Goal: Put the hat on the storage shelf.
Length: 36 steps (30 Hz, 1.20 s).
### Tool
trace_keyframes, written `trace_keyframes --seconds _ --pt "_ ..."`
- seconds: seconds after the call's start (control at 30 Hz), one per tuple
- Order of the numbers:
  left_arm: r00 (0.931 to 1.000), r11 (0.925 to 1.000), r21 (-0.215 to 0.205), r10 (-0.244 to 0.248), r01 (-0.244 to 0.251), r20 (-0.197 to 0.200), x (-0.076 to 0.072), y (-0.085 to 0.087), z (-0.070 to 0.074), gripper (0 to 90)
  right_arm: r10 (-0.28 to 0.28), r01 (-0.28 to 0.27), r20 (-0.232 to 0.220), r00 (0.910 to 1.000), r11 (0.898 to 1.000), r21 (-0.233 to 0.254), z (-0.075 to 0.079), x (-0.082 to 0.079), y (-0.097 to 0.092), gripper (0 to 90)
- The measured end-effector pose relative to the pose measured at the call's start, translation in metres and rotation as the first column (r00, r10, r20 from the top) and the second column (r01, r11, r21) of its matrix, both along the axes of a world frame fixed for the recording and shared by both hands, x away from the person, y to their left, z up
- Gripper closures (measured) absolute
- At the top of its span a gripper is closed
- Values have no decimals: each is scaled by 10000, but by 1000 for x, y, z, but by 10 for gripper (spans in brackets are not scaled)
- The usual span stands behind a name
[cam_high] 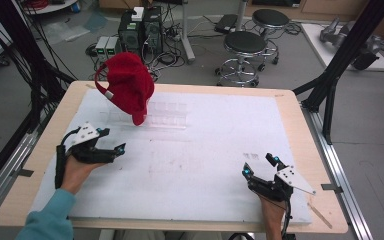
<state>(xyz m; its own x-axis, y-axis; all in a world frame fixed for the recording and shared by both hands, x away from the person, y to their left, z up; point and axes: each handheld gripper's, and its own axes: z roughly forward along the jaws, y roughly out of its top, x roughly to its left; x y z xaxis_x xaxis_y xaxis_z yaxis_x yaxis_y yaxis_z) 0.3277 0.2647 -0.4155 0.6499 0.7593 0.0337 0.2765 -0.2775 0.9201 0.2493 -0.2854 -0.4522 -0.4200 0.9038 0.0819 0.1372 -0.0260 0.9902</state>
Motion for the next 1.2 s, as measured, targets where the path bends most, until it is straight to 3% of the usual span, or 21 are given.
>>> trace_keyframes --seconds 0.17,0.33,0.47,0.67,0.83,1.07,1.2 --pt "9977 9989 -420 -192 220 649 -33 27 -13 167 28 -26 116 9999 9997 -239 0 -1 2 110" --pt "9925 9955 -912 -136 248 1211 -49 40 -22 167 14 -12 118 9999 9998 -173 0 -1 2 110" --pt "9931 9901 -1397 14 152 1175 -51 43 -28 160 40 -36 150 9999 9997 -245 0 -2 2 110" --pt "9885 9879 -1545 83 152 1508 -56 42 -33 160 17 -15 115 9999 9998 -190 0 -2 2 110" --pt "9852 9806 -1962 386 -51 1670 -58 46 -35 163 11 -7 171 9999 9998 -217 0 -2 2 110" --pt "9821 9815 -1915 309 53 1858 -60 46 -35 166 -23 26 187 9998 9999 -162 0 -2 2 110" --pt "9819 9758 -2186 400 14 1851 -60 48 -36 168 -114 117 210 9997 9998 -165 -1 -2 2 110"
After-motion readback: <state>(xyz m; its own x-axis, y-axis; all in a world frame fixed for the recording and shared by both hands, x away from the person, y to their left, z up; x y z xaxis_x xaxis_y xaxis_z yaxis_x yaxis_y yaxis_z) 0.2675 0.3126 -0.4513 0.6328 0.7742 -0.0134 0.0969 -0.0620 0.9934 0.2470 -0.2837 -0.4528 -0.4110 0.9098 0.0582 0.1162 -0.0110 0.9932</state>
